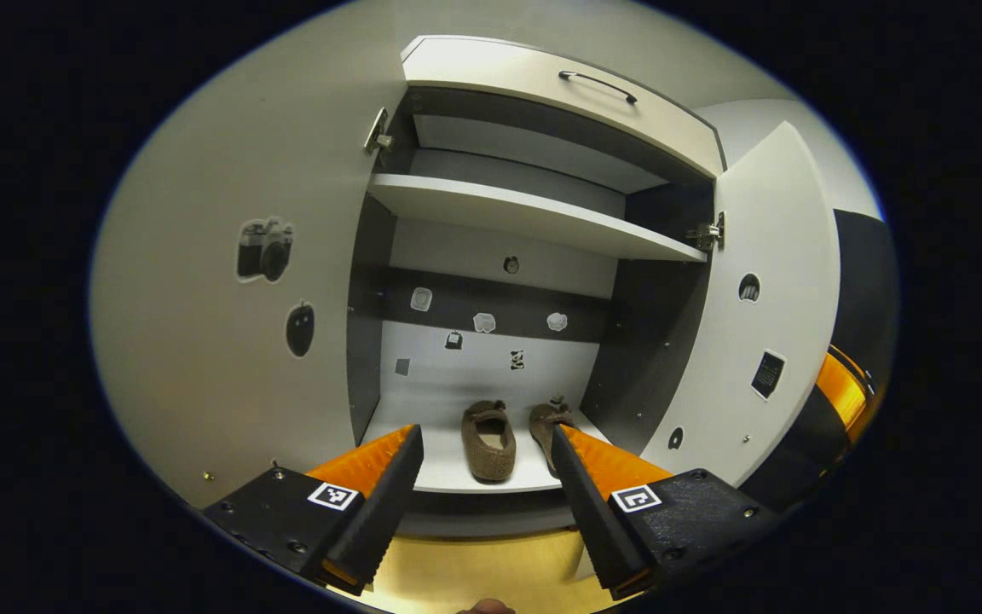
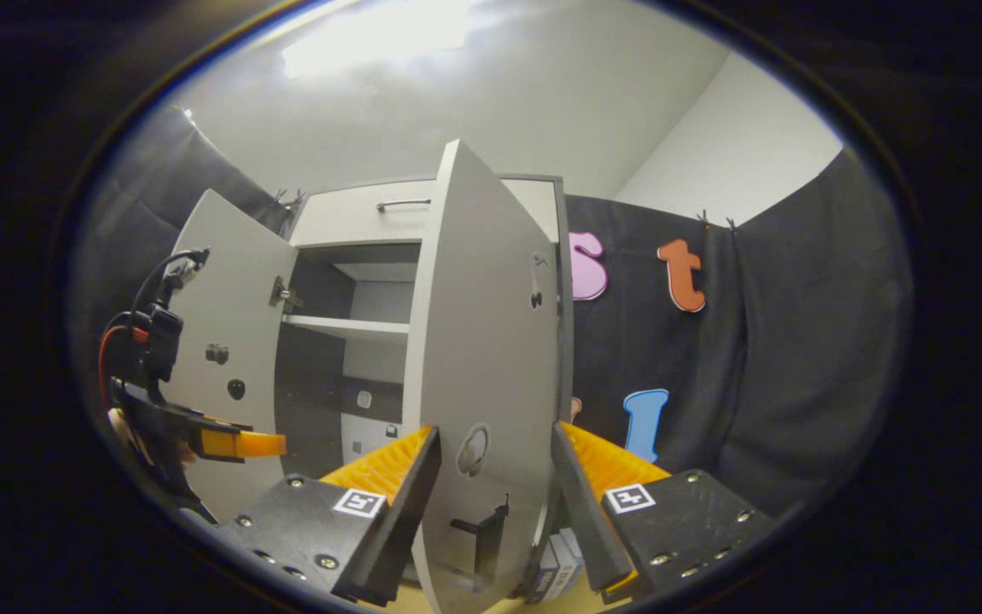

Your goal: Grab one shoe with the right hand and put it into the shoe cabinet, grab the other shoe with the left hand and put it into the shoe cabinet; then close the right door with the right hand and the left door with the left hand.

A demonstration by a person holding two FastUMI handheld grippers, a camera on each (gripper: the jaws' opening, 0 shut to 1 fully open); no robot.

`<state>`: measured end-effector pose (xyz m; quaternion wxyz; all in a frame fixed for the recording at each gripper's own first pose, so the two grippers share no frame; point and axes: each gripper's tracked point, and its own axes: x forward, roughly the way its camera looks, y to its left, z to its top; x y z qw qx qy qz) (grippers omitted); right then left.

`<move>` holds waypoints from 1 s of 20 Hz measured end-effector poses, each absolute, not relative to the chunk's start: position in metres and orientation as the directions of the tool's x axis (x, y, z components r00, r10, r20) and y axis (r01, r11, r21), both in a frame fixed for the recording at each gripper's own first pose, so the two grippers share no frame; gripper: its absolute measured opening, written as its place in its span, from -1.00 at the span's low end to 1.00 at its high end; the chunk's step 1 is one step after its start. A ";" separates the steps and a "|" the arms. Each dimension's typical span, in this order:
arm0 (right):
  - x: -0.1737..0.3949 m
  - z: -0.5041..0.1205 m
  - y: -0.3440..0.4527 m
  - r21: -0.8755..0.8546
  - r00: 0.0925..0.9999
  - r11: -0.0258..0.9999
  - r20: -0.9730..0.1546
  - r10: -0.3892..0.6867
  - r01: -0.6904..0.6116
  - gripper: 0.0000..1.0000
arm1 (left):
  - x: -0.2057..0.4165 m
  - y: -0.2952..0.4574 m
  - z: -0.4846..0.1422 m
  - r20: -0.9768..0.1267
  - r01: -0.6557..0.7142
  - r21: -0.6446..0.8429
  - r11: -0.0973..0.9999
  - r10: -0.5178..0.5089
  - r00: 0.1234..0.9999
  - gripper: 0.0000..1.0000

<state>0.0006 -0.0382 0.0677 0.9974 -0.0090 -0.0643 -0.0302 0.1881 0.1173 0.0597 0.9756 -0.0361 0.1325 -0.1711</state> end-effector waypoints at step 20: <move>0.011 0.058 0.066 0.015 0.979 0.986 0.120 0.164 -0.167 0.58 | 0.102 0.189 0.095 -0.195 0.224 -0.111 0.968 -0.243 0.950 0.84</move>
